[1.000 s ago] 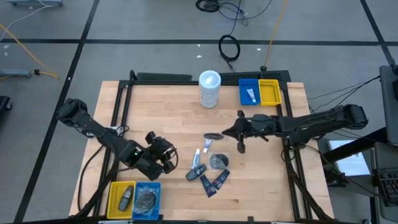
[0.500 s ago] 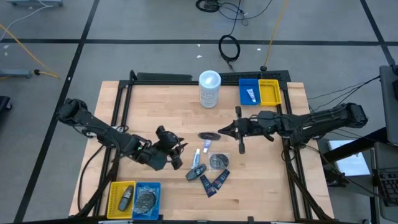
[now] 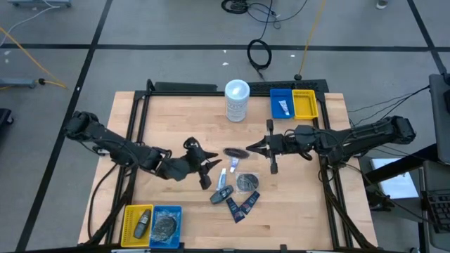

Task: Pick & Place Travel size toiletries
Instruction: Stack the black hairbrush on top of the black hairbrush in the bottom blue bin

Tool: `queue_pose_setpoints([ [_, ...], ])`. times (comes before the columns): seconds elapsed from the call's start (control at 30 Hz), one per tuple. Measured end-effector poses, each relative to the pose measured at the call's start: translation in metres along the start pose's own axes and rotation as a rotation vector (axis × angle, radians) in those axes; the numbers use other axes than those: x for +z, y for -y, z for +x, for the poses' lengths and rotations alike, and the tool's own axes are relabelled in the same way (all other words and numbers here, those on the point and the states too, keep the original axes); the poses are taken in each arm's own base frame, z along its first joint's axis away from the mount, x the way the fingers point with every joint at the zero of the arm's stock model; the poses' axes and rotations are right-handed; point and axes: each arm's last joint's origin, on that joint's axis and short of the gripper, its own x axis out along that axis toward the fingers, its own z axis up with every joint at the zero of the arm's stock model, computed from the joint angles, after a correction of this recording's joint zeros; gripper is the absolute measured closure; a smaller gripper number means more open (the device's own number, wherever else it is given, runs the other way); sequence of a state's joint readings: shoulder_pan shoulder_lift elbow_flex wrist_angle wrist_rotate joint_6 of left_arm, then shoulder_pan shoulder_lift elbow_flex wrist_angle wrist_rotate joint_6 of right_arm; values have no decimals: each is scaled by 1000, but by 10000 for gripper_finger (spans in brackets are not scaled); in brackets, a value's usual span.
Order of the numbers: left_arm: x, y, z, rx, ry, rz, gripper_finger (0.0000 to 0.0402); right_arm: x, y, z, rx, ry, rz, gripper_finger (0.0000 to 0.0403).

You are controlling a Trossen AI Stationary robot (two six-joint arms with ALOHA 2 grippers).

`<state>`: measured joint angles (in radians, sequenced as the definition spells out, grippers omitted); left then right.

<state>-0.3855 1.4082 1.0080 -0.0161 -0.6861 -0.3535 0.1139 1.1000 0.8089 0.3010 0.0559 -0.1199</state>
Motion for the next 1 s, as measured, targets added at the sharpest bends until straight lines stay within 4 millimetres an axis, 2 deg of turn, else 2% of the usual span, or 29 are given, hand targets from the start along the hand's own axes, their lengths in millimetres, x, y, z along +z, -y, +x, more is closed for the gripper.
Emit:
queue_pose_setpoints([
  [0.17,7,-5,6,-32,31,6,298,3,0,0,-4,28,-3,403],
  [0.43,24,-13,19,-195,116,9,298,7,1,0,-7,68,-24,403],
  [0.83,21,-24,43,-340,93,26,298,8,1,0,-8,83,-28,403],
  [0.93,20,-25,45,-377,72,35,313,8,1,0,-7,78,-27,403],
  [1.0,20,-24,44,-397,74,45,343,6,1,0,-6,66,-28,403],
])
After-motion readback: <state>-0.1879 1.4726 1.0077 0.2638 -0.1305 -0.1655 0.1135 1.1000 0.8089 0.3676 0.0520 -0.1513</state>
